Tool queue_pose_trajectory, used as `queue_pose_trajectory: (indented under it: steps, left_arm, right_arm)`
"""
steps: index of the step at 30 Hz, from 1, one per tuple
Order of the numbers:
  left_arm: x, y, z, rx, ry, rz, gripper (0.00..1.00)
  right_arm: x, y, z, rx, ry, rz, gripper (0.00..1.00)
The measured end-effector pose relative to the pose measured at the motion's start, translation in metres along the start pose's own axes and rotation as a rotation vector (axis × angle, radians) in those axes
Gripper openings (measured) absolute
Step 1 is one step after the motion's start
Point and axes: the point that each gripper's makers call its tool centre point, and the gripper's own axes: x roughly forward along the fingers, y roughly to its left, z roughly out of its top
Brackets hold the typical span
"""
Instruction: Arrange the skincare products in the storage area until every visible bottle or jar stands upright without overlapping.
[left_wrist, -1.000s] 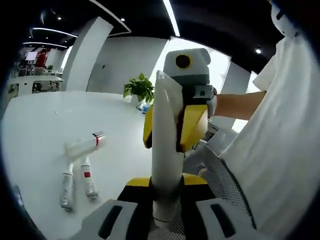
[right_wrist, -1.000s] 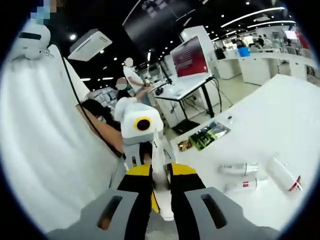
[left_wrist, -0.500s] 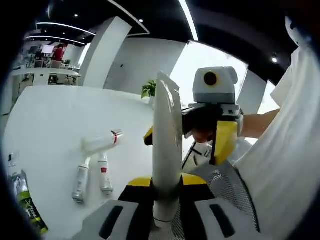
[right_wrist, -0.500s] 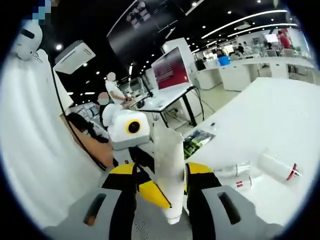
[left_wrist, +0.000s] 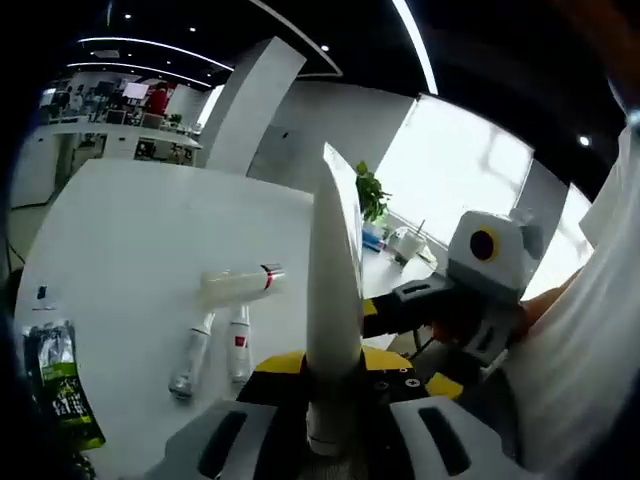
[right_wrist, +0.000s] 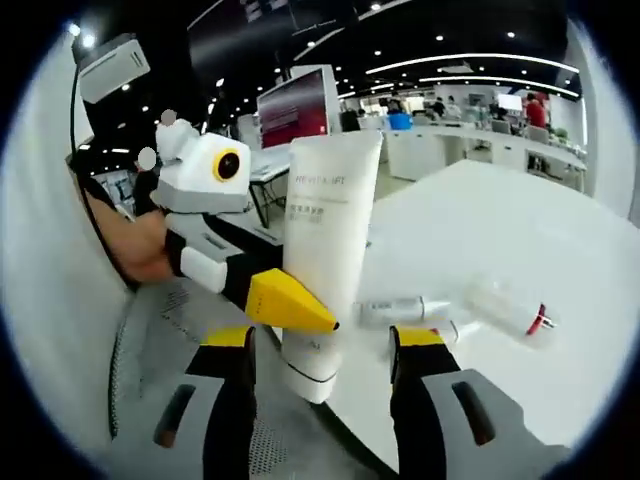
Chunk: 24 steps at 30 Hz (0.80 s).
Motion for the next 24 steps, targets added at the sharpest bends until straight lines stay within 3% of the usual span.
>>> queue_pose_trajectory:
  steps: [4, 8, 10, 17, 19, 21, 24]
  left_arm:
    - [0.005, -0.007, 0.022, 0.007, -0.03, -0.001, 0.17]
    - [0.009, -0.013, 0.034, 0.014, -0.048, -0.016, 0.17]
    - [0.01, -0.012, 0.038, 0.015, -0.056, -0.019, 0.18]
    - [0.012, -0.017, 0.051, 0.041, -0.08, 0.007, 0.22]
    - [0.012, -0.012, 0.065, 0.085, -0.118, 0.085, 0.24]
    - [0.01, -0.015, 0.085, 0.068, -0.182, 0.108, 0.32]
    - [0.009, -0.013, 0.103, 0.064, -0.219, 0.149, 0.4]
  right_arm:
    - [0.006, -0.008, 0.005, 0.036, -0.015, -0.074, 0.4]
    - [0.0, -0.025, 0.022, 0.132, -0.088, -0.166, 0.3]
    - [-0.002, -0.023, 0.025, 0.106, -0.092, -0.14, 0.29]
    - [-0.008, -0.034, 0.036, 0.026, -0.12, -0.222, 0.27]
    - [-0.008, -0.04, 0.035, -0.02, -0.09, -0.264, 0.26]
    - [-0.005, -0.044, 0.032, -0.051, -0.065, -0.289, 0.26]
    - [-0.005, -0.045, 0.033, -0.056, -0.071, -0.303, 0.26]
